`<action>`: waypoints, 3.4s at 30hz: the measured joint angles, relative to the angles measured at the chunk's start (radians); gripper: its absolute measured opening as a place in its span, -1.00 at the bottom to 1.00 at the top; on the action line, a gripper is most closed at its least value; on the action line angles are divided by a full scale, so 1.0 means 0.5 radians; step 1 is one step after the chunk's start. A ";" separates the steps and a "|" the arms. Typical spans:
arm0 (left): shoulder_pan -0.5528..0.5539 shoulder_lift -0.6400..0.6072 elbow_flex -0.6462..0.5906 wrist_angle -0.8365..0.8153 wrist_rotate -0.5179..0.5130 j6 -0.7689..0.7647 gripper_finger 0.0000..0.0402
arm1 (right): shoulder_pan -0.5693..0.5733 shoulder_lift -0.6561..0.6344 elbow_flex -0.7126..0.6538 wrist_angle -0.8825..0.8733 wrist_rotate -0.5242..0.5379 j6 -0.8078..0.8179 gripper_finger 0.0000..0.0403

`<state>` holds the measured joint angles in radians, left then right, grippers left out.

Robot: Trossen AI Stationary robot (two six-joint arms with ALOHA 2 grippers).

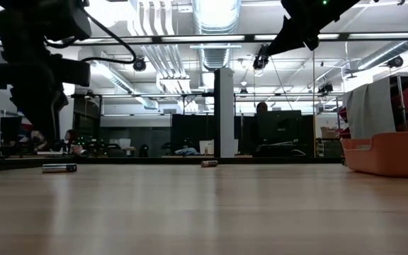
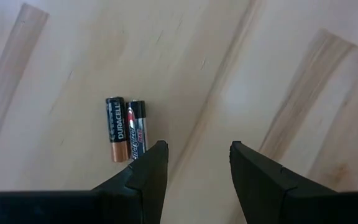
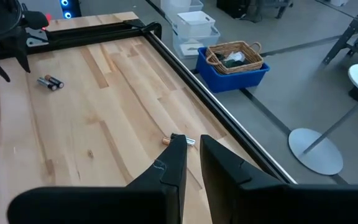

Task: Sort batteries
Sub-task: Put the silver battery into the blue bin

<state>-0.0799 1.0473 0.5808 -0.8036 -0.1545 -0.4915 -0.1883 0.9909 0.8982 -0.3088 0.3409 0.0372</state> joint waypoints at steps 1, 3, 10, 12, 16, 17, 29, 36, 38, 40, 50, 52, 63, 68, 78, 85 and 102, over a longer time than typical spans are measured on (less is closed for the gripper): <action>0.000 0.016 -0.001 0.001 -0.001 -0.001 -0.24 | 0.000 0.000 0.000 0.000 0.000 -0.005 -0.81; 0.000 0.053 -0.006 0.004 -0.006 -0.001 -0.24 | 0.000 0.000 0.000 0.000 0.001 -0.010 -0.81; 0.000 0.160 -0.030 0.067 -0.032 0.037 -0.24 | 0.000 0.000 0.000 0.000 0.000 -0.008 -0.81; 0.000 0.190 -0.029 0.068 -0.060 0.022 -0.24 | 0.000 0.000 -0.003 -0.001 0.001 -0.008 -0.81; 0.001 0.247 -0.019 0.075 -0.096 0.017 -0.24 | 0.000 0.000 -0.005 -0.001 0.000 -0.008 -0.81; 0.001 0.261 -0.019 0.075 -0.102 0.016 -0.24 | 0.000 0.000 -0.005 -0.001 0.000 -0.008 -0.81; 0.001 0.367 -0.026 0.099 -0.114 0.014 -0.24 | 0.000 0.000 -0.005 -0.002 0.001 -0.024 -0.81; 0.001 0.401 -0.026 0.112 -0.113 0.015 -0.24 | 0.000 0.000 -0.005 -0.002 0.000 -0.030 -0.81; 0.001 0.409 -0.026 0.112 -0.113 0.015 -0.24 | 0.000 0.000 -0.005 -0.002 0.000 -0.030 -0.81; 0.001 0.415 -0.026 0.112 -0.113 0.015 -0.24 | 0.000 0.000 -0.005 -0.002 0.000 -0.031 -0.81; 0.001 0.416 -0.027 0.120 -0.113 0.015 -0.24 | 0.000 0.000 -0.005 -0.002 0.001 -0.030 -0.81; 0.001 0.416 -0.027 0.120 -0.113 0.015 -0.24 | 0.000 0.000 -0.005 -0.002 0.000 -0.030 -0.81; 0.001 0.416 -0.028 0.130 -0.103 0.015 -0.24 | 0.000 0.000 -0.005 -0.001 0.000 -0.030 -0.81; 0.001 0.416 -0.028 0.137 -0.103 0.020 -0.24 | 0.000 0.000 -0.005 -0.001 0.000 -0.030 -0.81; 0.002 0.416 -0.030 0.156 -0.103 0.016 -0.24 | 0.000 0.000 -0.005 -0.002 0.000 -0.030 -0.81; 0.002 0.416 -0.030 0.158 -0.142 0.015 -0.24 | 0.000 0.000 -0.005 -0.002 0.000 -0.030 -0.81; 0.002 0.416 -0.065 0.163 -0.200 0.021 -0.24 | 0.001 0.001 -0.005 -0.002 0.000 -0.030 -0.81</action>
<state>-0.0792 1.2552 0.5484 -0.7219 -0.2546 -0.4808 -0.1879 0.9913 0.8955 -0.3096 0.3408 0.0223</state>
